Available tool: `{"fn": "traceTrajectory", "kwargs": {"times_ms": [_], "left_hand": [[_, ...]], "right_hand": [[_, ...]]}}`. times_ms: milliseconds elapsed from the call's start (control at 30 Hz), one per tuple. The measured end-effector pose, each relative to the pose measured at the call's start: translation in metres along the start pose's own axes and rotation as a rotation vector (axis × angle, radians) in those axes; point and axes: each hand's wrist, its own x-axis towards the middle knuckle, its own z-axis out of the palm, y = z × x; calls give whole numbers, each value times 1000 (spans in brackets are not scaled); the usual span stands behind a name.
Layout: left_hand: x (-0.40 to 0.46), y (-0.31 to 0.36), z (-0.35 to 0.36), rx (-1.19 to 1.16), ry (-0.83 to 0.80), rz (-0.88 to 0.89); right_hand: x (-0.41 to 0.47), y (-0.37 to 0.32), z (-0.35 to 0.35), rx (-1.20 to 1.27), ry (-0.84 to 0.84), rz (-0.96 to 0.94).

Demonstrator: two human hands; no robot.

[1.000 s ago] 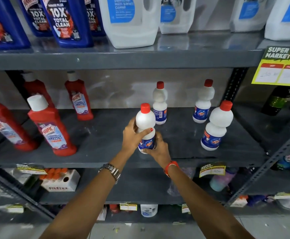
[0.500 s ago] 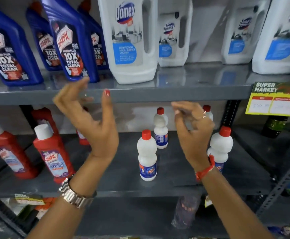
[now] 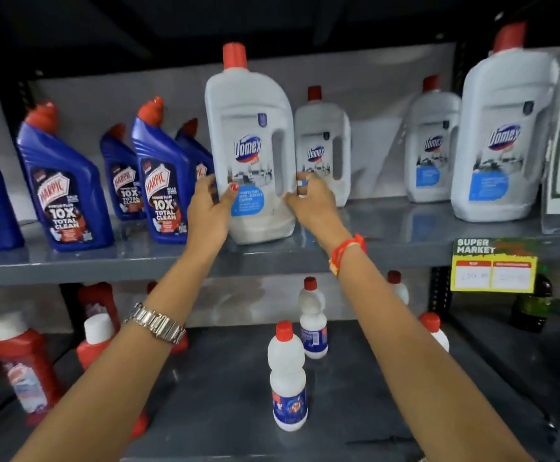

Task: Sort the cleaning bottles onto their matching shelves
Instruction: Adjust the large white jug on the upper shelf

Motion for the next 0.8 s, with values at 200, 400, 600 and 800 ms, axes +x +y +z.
{"fn": "traceTrajectory", "kwargs": {"times_ms": [200,400,600,800], "left_hand": [[2,-3,9,-56,21,-67],[4,9,45,-79,-108,-146],[0,29,95,-126,-203,-190],[0,28,106,-155,-224,-226]], "right_hand": [[-3,2,-6,56,119,-28],[-3,13,-40,33,230,-15],[2,28,-83,-32,336,38],[-6,26,-94,36,335,70]]}}
